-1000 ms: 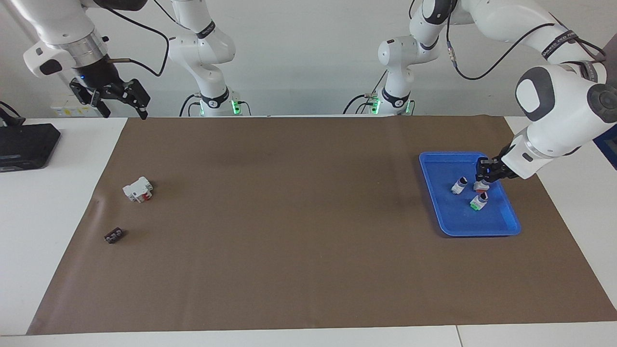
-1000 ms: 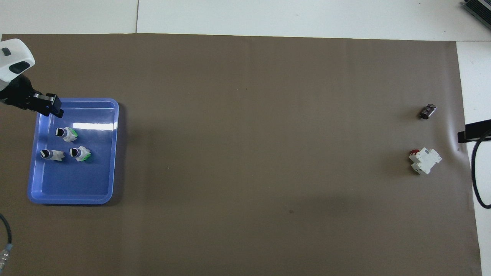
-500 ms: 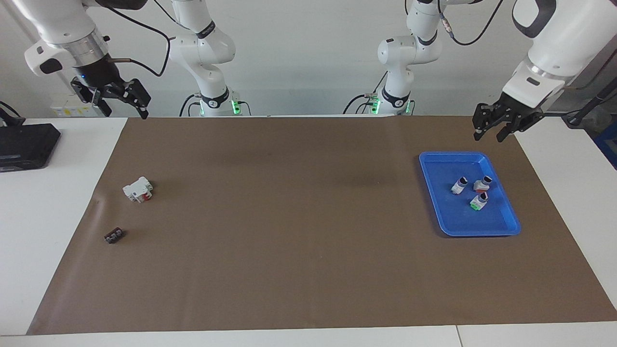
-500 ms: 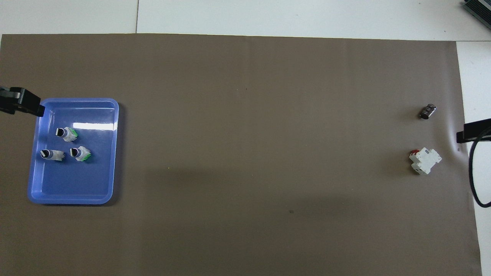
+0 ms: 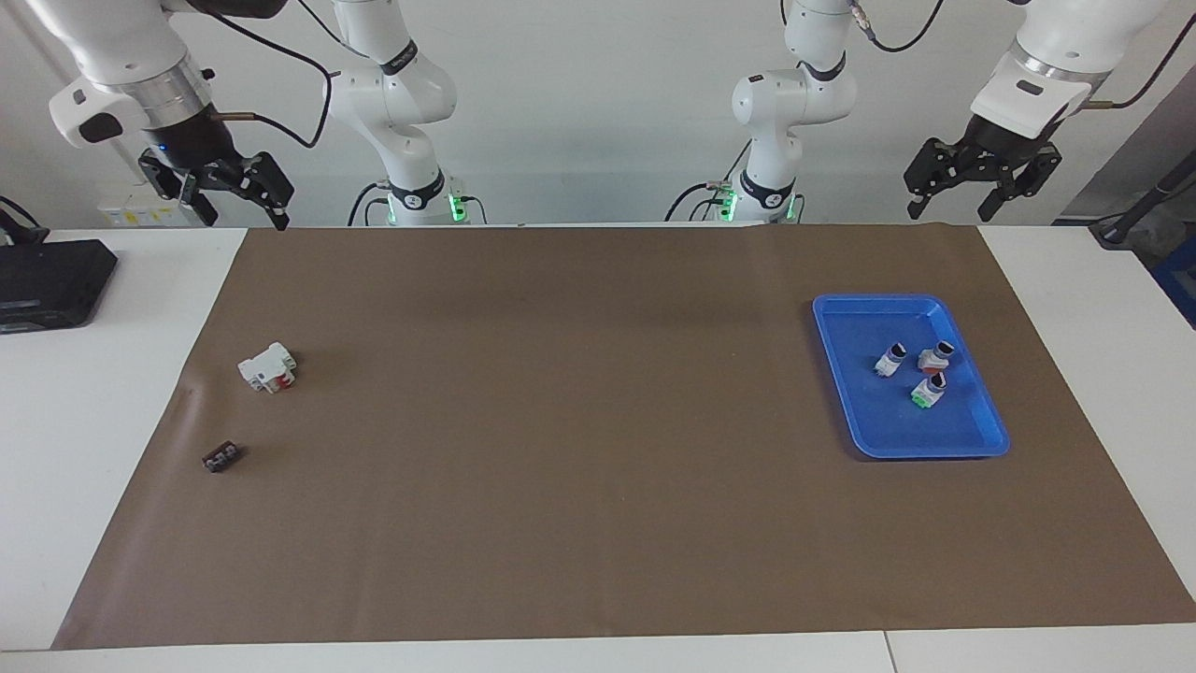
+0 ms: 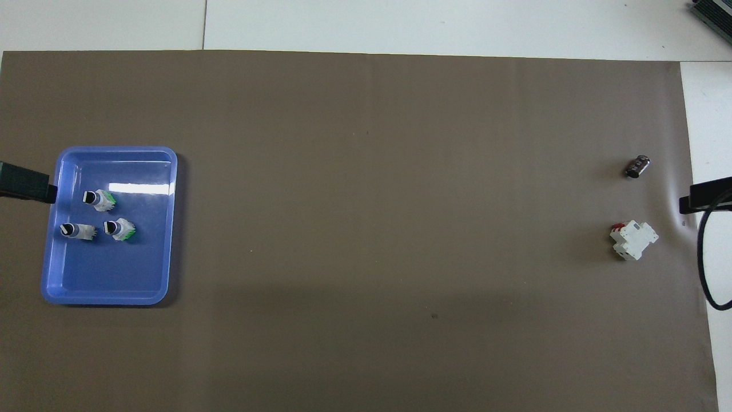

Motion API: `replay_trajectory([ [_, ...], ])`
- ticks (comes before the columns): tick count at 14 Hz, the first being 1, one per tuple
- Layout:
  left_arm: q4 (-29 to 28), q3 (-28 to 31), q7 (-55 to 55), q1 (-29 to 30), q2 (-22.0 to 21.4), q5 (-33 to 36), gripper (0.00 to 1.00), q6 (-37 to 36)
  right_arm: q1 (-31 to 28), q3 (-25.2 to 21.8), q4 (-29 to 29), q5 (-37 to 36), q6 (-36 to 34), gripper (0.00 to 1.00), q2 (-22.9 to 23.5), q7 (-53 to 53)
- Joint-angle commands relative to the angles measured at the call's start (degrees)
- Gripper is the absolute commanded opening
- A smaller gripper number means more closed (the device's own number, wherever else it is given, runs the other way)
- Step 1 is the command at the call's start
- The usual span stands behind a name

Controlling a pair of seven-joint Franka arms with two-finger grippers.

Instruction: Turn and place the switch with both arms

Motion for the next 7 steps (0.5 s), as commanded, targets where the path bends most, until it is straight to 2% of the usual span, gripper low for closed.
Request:
replay_trajectory([
  [1, -1.8, 0.2, -3.0, -3.2, -1.0, -0.5, 1.00, 2.8, -0.5, 0.5, -0.2, 0.4, -0.9, 1.00, -0.5, -0.7],
  [3, -1.6, 0.2, -5.3, -5.5, -1.0, -0.5, 1.00, 2.9, -0.5, 0.5, -0.2, 0.5, -0.9, 1.00, -0.6, -0.7],
  [7, -1.6, 0.7, -4.8, -4.7, -1.0, -0.7, 1.00, 2.7, -0.5, 0.5, -0.2, 0.5, -0.9, 1.00, -0.6, -0.7],
])
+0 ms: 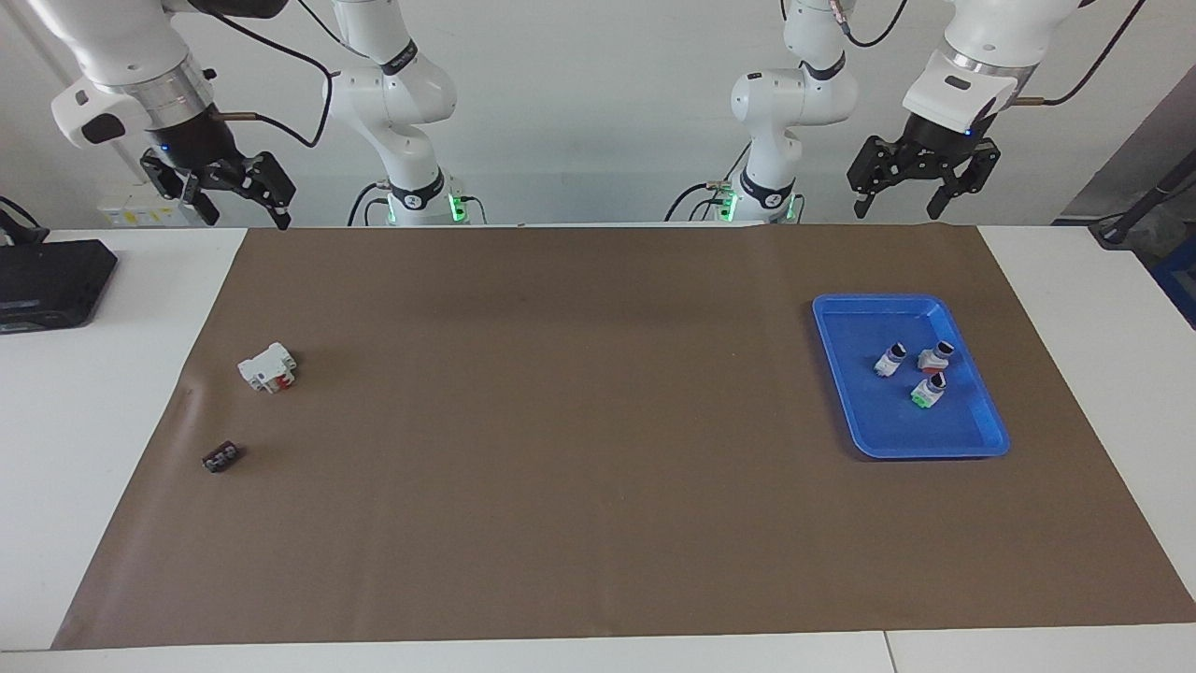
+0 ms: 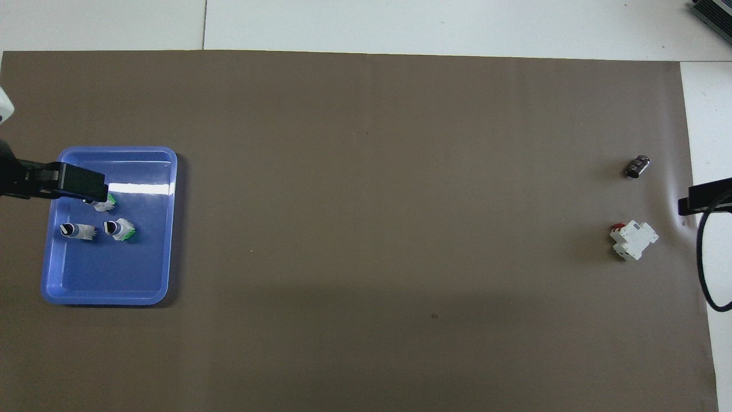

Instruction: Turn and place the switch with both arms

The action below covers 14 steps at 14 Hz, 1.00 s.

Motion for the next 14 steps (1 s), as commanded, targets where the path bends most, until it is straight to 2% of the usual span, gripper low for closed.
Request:
replay_trajectory([
  [1, -1.4, 1.2, 0.2, 0.3, -1.0, -0.5, 1.00, 0.9, -0.5, 0.5, -0.2, 0.5, -0.8, 1.00, -0.6, -0.7],
  [6, -1.5, 1.5, -0.1, 2.0, -1.0, -0.3, 1.00, -1.3, -0.5, 0.5, -0.2, 0.5, -0.8, 1.00, -0.6, -0.7],
  [11, -0.9, 1.4, -0.4, 1.8, 0.9, -0.5, 1.00, -4.7, -0.5, 0.5, -0.2, 0.5, -0.7, 1.00, -0.6, -0.7],
  [14, -1.0, 1.3, -0.5, 1.7, 1.7, -0.4, 1.00, -4.0, -0.5, 0.5, -0.2, 0.5, -0.7, 1.00, -0.6, -0.7],
])
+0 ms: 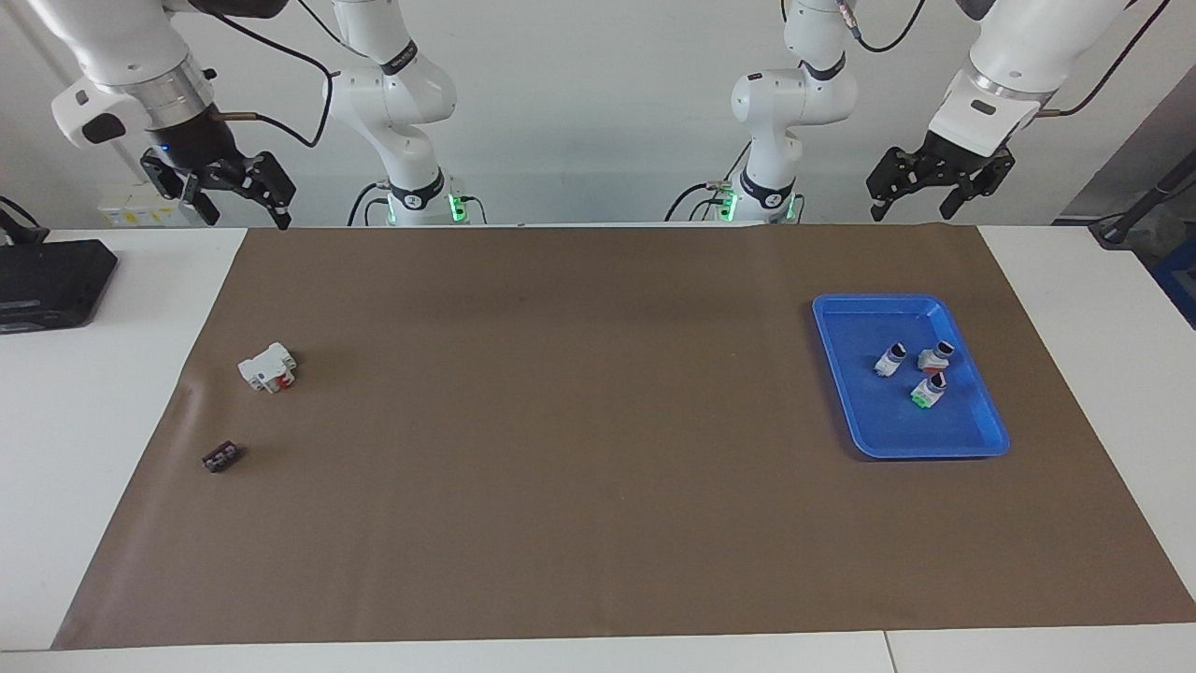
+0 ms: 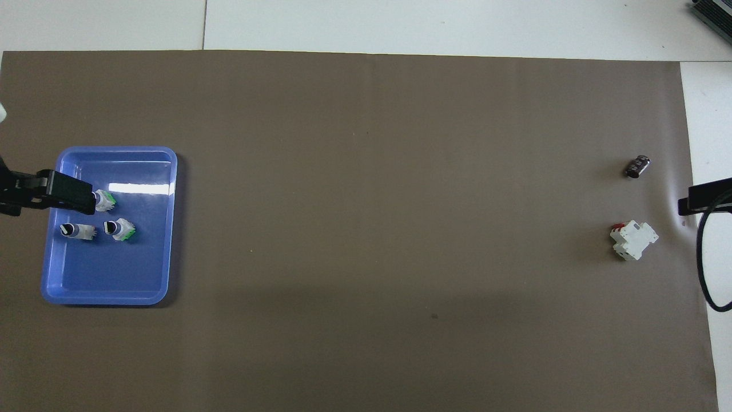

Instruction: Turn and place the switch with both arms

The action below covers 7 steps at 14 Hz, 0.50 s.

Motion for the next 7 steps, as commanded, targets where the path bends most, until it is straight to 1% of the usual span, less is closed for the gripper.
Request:
replay_trajectory([
  [1, -0.2, 0.0, -1.5, 0.1, 0.3, -0.4, 1.00, 0.1, -0.5, 0.5, -0.2, 0.5, -0.8, 1.00, -0.6, -0.7],
  [3, -0.5, -0.1, -5.9, -0.2, 0.3, -0.4, 1.00, 4.5, -0.5, 0.5, -0.2, 0.5, -0.8, 1.00, -0.6, -0.7],
  [4, -0.7, -0.1, -5.8, -0.4, 0.3, -0.4, 1.00, 6.0, -0.5, 0.5, -0.2, 0.5, -0.8, 1.00, -0.6, -0.7],
  [7, -0.7, -0.2, -5.7, -0.3, 0.3, -0.5, 1.00, 6.4, -0.5, 0.5, -0.2, 0.5, -0.8, 1.00, -0.6, -0.7],
])
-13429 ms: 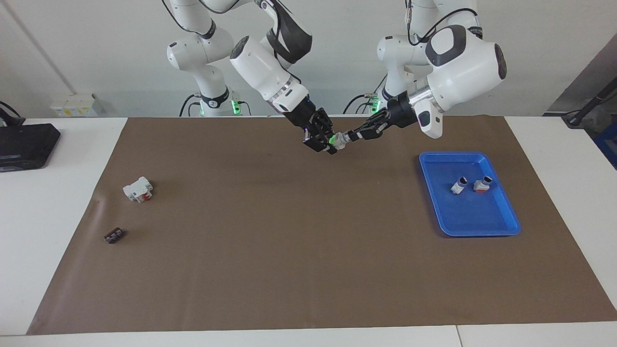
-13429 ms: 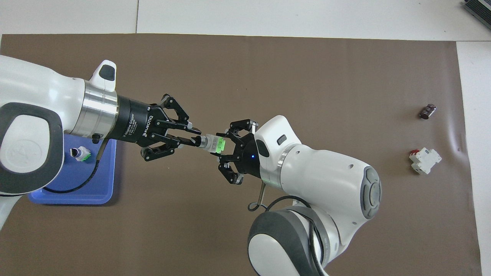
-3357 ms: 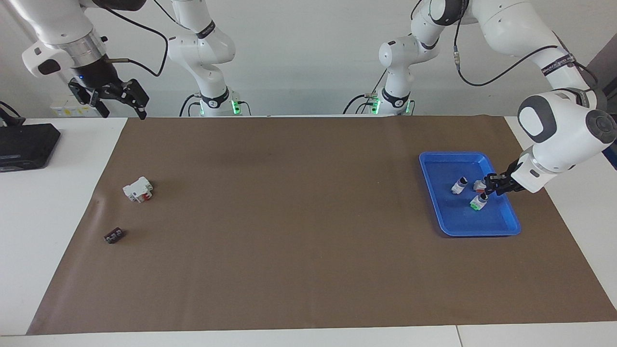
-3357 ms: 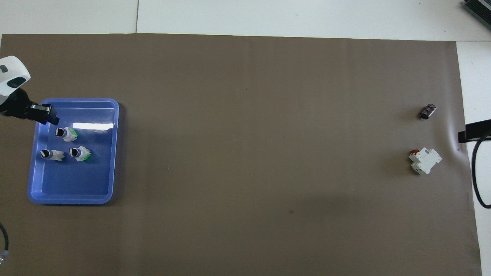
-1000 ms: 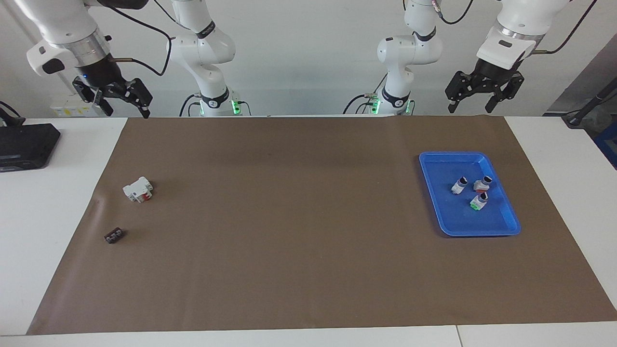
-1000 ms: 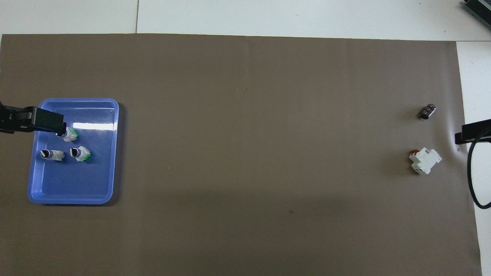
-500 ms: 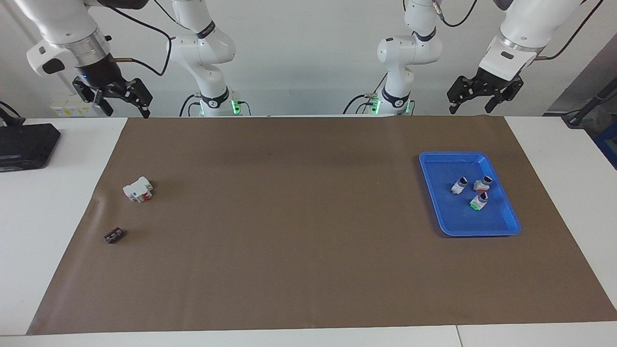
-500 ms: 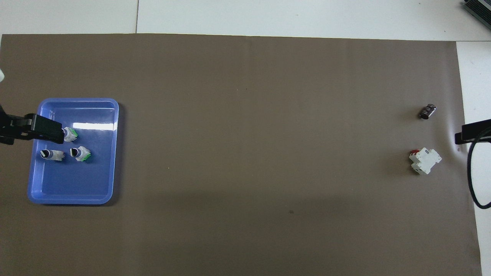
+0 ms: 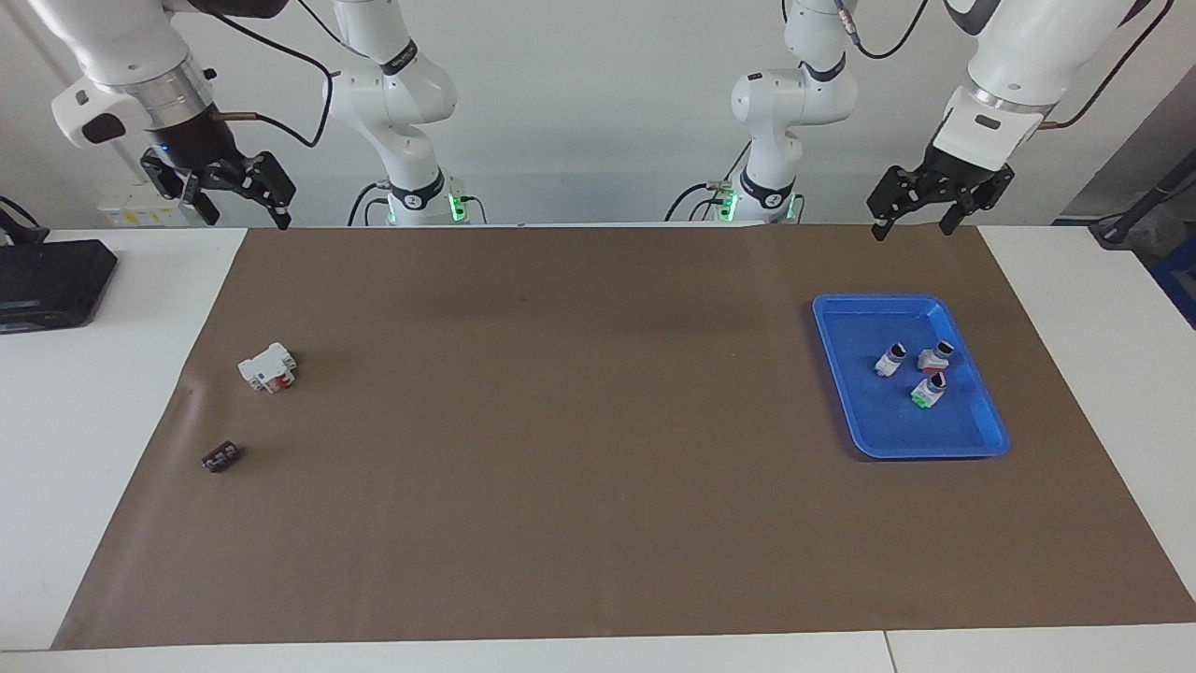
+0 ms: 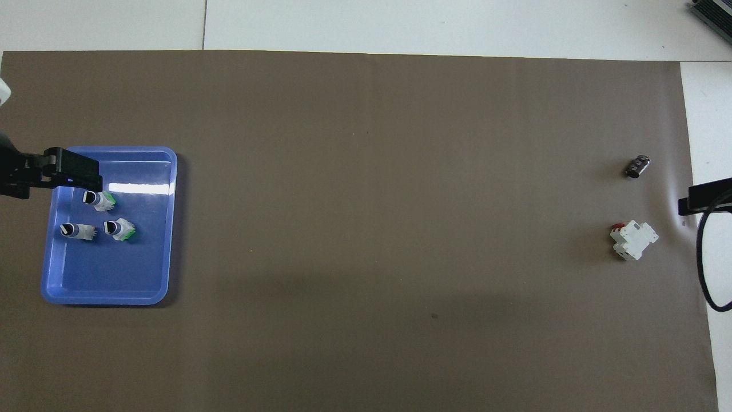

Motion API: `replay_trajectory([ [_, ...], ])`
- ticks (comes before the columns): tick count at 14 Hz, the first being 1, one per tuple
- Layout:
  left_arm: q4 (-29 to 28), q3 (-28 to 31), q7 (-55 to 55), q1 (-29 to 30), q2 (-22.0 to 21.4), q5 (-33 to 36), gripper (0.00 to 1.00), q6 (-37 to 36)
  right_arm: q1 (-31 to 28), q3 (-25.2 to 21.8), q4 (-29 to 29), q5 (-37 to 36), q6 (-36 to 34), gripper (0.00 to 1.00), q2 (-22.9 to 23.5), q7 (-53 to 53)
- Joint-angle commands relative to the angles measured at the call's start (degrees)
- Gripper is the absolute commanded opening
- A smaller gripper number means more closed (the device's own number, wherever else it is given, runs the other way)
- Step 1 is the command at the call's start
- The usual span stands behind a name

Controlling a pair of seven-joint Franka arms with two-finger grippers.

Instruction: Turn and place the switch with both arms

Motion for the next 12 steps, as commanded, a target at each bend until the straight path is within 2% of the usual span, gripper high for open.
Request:
replay_trajectory([
  [1, -0.6, 0.1, -1.0, -0.2, -0.4, -0.5, 1.00, 1.3, -0.5, 0.5, -0.2, 0.5, -0.8, 1.00, -0.6, -0.7],
  [12, -0.6, 0.2, 6.2, 0.1, -0.4, -0.4, 1.00, 2.6, -0.5, 0.5, -0.2, 0.5, -0.8, 1.00, -0.6, -0.7],
])
